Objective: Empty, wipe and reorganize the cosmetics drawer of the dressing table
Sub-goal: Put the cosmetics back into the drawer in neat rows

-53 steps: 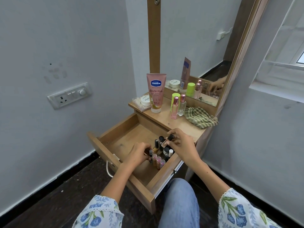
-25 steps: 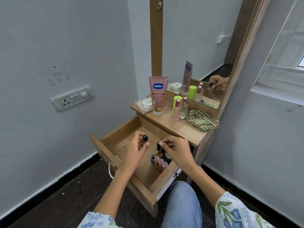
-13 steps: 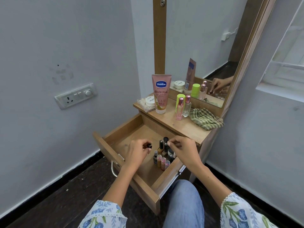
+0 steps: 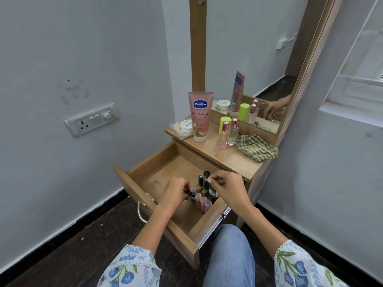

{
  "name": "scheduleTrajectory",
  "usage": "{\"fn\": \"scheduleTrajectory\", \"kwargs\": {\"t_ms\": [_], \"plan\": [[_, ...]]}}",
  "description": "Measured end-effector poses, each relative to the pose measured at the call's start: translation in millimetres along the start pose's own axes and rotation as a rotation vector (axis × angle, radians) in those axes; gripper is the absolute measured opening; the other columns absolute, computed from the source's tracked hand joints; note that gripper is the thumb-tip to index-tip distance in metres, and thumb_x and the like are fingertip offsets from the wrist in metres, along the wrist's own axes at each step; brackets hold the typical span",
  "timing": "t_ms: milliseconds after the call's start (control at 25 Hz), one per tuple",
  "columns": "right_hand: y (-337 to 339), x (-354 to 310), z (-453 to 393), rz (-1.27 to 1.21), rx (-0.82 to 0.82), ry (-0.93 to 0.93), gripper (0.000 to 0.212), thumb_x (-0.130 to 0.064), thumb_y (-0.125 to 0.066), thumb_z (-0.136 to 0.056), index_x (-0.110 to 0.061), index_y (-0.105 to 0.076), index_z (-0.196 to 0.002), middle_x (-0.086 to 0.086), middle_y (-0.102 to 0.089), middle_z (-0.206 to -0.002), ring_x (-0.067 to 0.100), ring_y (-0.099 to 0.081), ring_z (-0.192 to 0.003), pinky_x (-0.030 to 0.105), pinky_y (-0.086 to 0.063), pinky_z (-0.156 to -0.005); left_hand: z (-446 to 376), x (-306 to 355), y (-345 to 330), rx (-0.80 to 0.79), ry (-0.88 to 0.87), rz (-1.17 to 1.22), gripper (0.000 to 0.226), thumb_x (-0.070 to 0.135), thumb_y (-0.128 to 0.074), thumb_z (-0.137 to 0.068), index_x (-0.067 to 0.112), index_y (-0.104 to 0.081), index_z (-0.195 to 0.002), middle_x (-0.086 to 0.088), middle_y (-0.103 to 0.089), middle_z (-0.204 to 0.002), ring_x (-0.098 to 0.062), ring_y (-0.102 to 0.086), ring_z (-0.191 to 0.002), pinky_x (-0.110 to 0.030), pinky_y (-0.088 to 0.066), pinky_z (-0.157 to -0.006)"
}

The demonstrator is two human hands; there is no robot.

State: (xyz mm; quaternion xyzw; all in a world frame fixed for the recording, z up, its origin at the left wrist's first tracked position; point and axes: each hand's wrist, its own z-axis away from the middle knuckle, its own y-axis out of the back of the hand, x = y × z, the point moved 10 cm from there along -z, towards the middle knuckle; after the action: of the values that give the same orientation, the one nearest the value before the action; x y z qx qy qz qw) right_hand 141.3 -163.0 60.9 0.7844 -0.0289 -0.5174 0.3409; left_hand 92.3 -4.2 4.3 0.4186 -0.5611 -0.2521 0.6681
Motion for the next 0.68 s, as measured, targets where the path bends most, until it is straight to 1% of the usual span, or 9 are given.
{"fn": "scheduleTrajectory", "kwargs": {"t_ms": [200, 360, 520, 600, 680], "plan": [[0, 1, 1, 0.016, -0.018, -0.01, 0.008, -0.019, -0.066, -0.087, -0.022, -0.073, -0.087, -0.01, -0.072, -0.08, -0.003, -0.066, -0.076, 0.026, -0.058, -0.075, 2, 1, -1, -0.001, -0.025, 0.005, 0.016, 0.0, -0.074, -0.075, 0.012, -0.069, -0.085, -0.004, -0.069, -0.085, -0.011, -0.067, -0.077, -0.031, -0.058, -0.073], [2, 1, 2, 0.011, -0.018, -0.015, 0.008, -0.02, -0.066, -0.087, -0.02, -0.074, -0.088, -0.01, -0.072, -0.079, -0.002, -0.066, -0.069, 0.03, -0.058, -0.073, 4, 1, 0, 0.023, -0.016, -0.01, 0.027, 0.0, -0.072, -0.077, 0.012, -0.071, -0.101, -0.007, -0.071, -0.096, -0.014, -0.068, -0.085, -0.033, -0.057, -0.079], [4, 1, 1, 0.029, -0.019, -0.012, 0.008, -0.02, -0.066, -0.087, -0.019, -0.074, -0.089, -0.011, -0.072, -0.083, -0.001, -0.066, -0.075, 0.028, -0.057, -0.076, 8, 6, 10, 0.073, -0.024, -0.042, 0.034, 0.006, -0.074, -0.077, 0.014, -0.069, -0.11, -0.004, -0.07, -0.102, -0.011, -0.065, -0.092, -0.026, -0.054, -0.085], [4, -1, -1, 0.031, -0.02, 0.0, 0.008, -0.02, -0.066, -0.087, -0.019, -0.074, -0.091, -0.011, -0.072, -0.085, -0.002, -0.065, -0.079, 0.025, -0.057, -0.078, 12, 6, 17, 0.087, -0.019, -0.038, 0.038, 0.007, -0.075, -0.076, 0.014, -0.067, -0.113, -0.001, -0.07, -0.105, -0.009, -0.064, -0.094, -0.02, -0.05, -0.085], [9, -3, -2, 0.026, -0.006, 0.014, 0.009, -0.018, -0.068, -0.086, -0.018, -0.074, -0.092, -0.011, -0.071, -0.086, -0.002, -0.065, -0.08, 0.023, -0.057, -0.079, 15, 7, 28, 0.125, -0.014, -0.033, 0.038, 0.008, -0.074, -0.077, 0.016, -0.067, -0.114, 0.001, -0.07, -0.106, -0.007, -0.064, -0.095, -0.017, -0.048, -0.083]]}}
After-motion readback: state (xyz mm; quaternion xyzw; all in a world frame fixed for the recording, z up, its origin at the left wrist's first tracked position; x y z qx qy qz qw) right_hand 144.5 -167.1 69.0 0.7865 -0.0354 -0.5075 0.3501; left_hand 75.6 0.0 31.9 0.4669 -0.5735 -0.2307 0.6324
